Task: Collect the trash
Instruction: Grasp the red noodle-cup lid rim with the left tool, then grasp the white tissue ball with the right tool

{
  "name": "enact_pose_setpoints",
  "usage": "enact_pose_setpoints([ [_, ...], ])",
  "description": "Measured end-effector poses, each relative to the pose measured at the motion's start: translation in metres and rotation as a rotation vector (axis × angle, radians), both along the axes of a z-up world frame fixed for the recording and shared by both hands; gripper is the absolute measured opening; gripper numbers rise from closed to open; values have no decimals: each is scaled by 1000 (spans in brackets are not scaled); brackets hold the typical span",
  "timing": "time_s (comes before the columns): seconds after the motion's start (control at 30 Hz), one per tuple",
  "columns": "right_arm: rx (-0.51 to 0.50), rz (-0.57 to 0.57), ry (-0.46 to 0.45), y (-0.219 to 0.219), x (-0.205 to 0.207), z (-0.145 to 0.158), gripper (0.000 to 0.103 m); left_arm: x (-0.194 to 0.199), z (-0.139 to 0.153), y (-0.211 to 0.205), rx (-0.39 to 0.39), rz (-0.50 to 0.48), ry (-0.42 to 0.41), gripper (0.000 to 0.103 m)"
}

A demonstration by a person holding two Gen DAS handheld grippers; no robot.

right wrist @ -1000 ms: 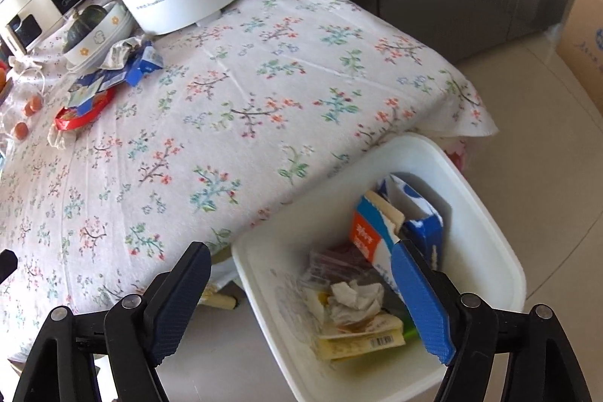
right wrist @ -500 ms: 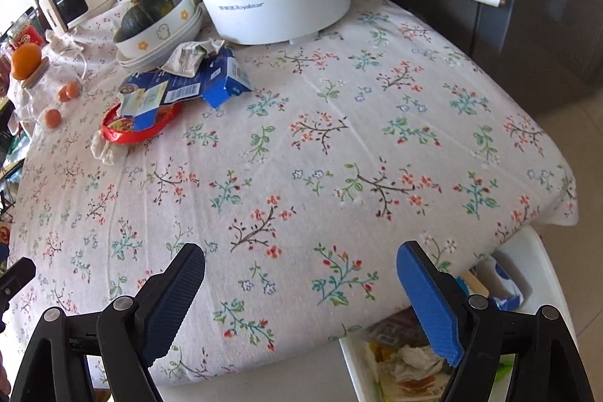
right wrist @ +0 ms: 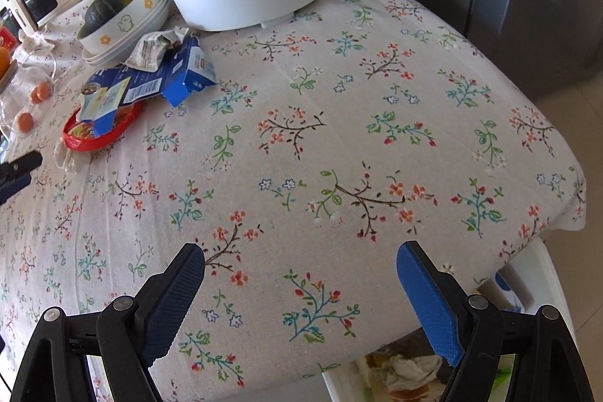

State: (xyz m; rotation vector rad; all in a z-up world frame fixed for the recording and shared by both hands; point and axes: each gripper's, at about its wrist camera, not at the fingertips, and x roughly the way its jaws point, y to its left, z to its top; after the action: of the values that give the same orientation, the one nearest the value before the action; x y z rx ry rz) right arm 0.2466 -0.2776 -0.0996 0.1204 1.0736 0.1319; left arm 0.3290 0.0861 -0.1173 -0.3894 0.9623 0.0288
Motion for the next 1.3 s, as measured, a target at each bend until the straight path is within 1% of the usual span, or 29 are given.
enact_pose_setpoints([
  [0.03,-4,0,3,-2,0,-1,87,9,-2,1,-14,13,3,56],
  [0.1,-2,2,7,-5,1,-1,87,24,-8,4,-40,33,17,50],
  [0.13,-1,2,7,-6,0,-1,87,32,-11,4,-48,39,27,49],
  [0.2,-2,5,3,-9,-1,1,87,45,-18,7,-51,52,56,42],
  [0.23,-6,4,1,-10,-2,1,87,50,-22,8,-62,60,71,40],
  [0.27,-10,5,1,-11,-3,2,87,54,-25,10,-84,69,79,37],
  [0.33,-15,14,1,-9,-3,2,87,58,-29,11,-130,74,89,24],
  [0.37,-19,18,3,-9,-3,1,87,59,-30,11,-138,73,92,20],
  [0.47,-24,23,13,-7,-2,0,87,54,-29,7,-143,55,99,16],
  [0.57,-23,16,11,-8,-3,0,87,35,-22,1,-165,15,94,15],
  [0.7,-27,13,6,-7,-6,3,87,1,-8,-11,-140,-48,80,13],
  [0.77,-38,25,-9,-3,-9,5,87,-17,1,-12,-128,-55,76,13],
  [0.83,-62,29,-12,1,-12,6,87,-34,14,-11,-128,-67,45,13],
  [0.9,-64,34,-15,4,-15,7,87,-52,27,-9,-118,-70,11,13],
  [1.03,-60,43,-33,15,-22,13,87,-88,49,4,-125,-49,-55,13],
  [1.13,-59,48,-39,26,-27,14,87,-113,60,16,-84,1,-95,13],
  [1.17,-52,51,-39,30,-28,15,87,-121,61,21,-72,21,-102,13],
  [1.27,-19,62,-37,47,-31,17,87,-134,56,43,-95,70,-74,13],
  [1.3,-9,69,-37,54,-31,17,87,-137,54,48,-93,80,-69,13],
])
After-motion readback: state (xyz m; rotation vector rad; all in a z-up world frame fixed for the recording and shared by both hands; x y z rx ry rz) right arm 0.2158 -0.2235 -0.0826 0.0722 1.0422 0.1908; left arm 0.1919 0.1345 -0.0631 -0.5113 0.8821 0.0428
